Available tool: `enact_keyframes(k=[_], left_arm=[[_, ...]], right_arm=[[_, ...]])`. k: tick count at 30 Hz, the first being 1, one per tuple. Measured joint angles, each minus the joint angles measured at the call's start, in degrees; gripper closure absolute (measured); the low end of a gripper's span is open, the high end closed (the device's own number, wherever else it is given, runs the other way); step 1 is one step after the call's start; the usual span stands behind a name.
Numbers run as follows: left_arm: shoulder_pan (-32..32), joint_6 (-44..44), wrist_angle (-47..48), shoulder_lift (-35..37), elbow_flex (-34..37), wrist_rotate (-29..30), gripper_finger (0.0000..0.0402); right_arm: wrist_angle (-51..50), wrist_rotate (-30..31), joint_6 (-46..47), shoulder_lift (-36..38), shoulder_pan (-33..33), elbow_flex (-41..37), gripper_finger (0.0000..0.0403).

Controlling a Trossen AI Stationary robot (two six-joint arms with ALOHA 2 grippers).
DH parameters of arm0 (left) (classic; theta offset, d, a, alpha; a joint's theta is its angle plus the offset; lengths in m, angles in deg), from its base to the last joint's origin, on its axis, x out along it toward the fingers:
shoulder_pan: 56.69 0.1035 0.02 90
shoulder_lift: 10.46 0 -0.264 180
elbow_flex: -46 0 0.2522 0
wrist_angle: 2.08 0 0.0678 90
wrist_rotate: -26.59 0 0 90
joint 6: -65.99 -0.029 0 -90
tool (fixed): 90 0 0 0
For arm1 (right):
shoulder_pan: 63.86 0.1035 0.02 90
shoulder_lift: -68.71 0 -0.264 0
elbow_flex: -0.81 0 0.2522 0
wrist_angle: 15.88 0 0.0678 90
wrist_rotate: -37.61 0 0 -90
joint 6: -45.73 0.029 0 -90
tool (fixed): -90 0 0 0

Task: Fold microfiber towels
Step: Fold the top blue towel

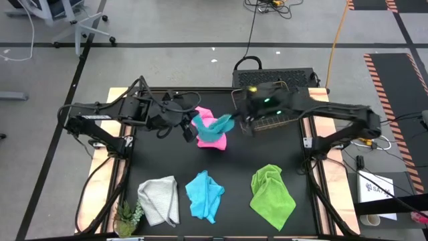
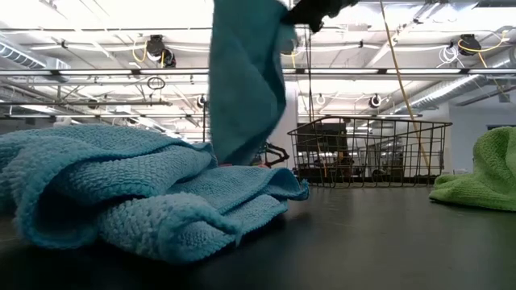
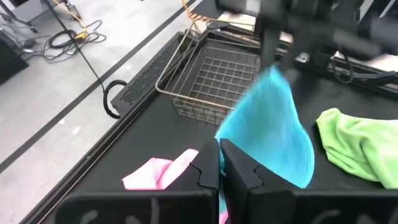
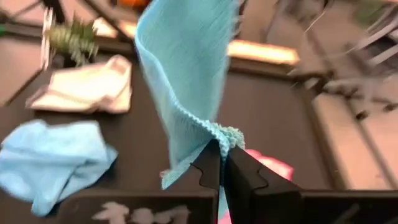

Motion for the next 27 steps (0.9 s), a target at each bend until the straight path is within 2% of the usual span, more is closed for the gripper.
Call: enact_keyframes(k=[9, 16, 23, 27], left_arm=[[0.0, -0.8, 1.3, 1.5, 0.0, -0.1, 0.0397], [0.0, 1.0, 4.6, 2.7, 0.0, 3.1, 0.0393], [0.9, 5.7, 8.2, 2.7, 0.0, 5.5, 0.0388], [0.8, 5.4, 8.2, 2.8, 0.0, 8.5, 0.0394]], right_arm=[[1.0, -0.5, 2.1, 9.3, -3.9, 0.0, 0.0402], [1.3, -6.5, 4.6, 9.4, -2.2, 0.0, 0.0403], [1.3, -6.6, 5.8, 8.5, -1.4, 0.0, 0.0403], [1.4, -10.5, 7.6, 8.2, -0.1, 0.0, 0.0403]])
